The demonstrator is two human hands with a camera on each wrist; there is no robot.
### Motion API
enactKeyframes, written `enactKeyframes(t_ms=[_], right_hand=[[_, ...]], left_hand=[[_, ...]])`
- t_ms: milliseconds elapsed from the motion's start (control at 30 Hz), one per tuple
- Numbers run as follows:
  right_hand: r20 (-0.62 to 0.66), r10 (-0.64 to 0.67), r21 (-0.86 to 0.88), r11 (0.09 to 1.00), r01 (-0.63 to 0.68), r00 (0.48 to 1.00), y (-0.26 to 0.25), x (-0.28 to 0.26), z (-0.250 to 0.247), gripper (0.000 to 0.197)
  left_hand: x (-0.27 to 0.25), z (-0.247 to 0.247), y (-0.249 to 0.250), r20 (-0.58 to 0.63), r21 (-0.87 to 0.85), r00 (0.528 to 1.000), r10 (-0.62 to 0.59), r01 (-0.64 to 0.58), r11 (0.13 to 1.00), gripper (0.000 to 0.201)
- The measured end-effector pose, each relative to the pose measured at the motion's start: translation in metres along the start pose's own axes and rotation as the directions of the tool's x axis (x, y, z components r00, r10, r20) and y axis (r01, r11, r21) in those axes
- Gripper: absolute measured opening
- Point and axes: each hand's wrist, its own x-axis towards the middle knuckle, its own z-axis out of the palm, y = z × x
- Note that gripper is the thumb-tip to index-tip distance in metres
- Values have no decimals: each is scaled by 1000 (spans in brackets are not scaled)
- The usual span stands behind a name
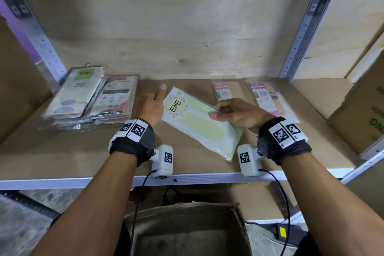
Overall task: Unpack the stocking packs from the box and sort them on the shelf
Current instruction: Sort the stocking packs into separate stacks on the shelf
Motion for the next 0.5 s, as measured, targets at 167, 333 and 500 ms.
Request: enactKeyframes(t_ms=[167,333,500], right_hand=[[13,-19,81,997,18,1000,-4,1,2,23],[-116,-17,161,986,35,993,-3,7,9,23],[-259,52,429,901,66,965,-7,15,22,14]], left_hand=[[0,-4,-2,19,-296,992,-126,126,947,60],[-7,-6,6,43,-472,986,-160,161,867,69],[-24,3,12,475,-407,879,-39,259,876,55]])
